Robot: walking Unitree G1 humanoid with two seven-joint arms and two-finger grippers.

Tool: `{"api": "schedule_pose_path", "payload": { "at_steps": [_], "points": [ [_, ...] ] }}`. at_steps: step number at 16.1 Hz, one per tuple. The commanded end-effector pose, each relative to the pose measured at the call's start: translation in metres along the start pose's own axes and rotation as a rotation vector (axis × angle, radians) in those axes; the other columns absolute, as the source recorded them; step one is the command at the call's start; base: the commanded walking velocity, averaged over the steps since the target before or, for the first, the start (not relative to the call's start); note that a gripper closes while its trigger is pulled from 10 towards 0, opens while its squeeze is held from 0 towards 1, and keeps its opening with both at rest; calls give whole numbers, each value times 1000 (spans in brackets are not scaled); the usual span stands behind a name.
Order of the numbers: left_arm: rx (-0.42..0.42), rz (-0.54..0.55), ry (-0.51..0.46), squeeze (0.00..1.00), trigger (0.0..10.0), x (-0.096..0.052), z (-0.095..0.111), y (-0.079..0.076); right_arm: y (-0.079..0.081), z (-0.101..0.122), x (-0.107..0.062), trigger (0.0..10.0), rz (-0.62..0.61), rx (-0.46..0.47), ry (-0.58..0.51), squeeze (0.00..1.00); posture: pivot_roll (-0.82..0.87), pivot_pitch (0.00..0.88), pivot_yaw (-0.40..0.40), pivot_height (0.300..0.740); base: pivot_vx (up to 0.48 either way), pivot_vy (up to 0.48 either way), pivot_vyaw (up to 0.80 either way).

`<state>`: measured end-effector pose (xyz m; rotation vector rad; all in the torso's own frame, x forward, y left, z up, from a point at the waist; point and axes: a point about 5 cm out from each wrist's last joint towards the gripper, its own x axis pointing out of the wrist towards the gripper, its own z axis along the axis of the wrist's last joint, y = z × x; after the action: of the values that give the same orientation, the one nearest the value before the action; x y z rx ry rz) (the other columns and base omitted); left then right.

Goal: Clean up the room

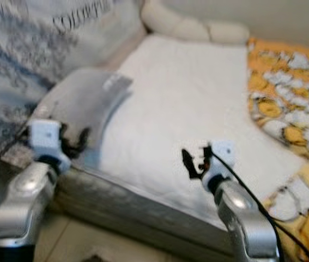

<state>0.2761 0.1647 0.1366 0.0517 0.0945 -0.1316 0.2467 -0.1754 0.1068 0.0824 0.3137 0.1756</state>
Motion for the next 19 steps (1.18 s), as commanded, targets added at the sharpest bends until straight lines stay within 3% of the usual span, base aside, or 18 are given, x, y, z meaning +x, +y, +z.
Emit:
{"api": "schedule_pose_path", "payload": {
  "at_steps": [1,19],
  "points": [
    [20,21,14,0,10000,-1,0,5,1,1,-1,10000,-4,5,-16,0,38,0,5,740,0,-480,0],
    [66,-32,19,0,10000,8,2,-4,-1,-2,-1,10000,-51,62,-33,0,8,0,32,740,0,-480,0]
  ]
}}
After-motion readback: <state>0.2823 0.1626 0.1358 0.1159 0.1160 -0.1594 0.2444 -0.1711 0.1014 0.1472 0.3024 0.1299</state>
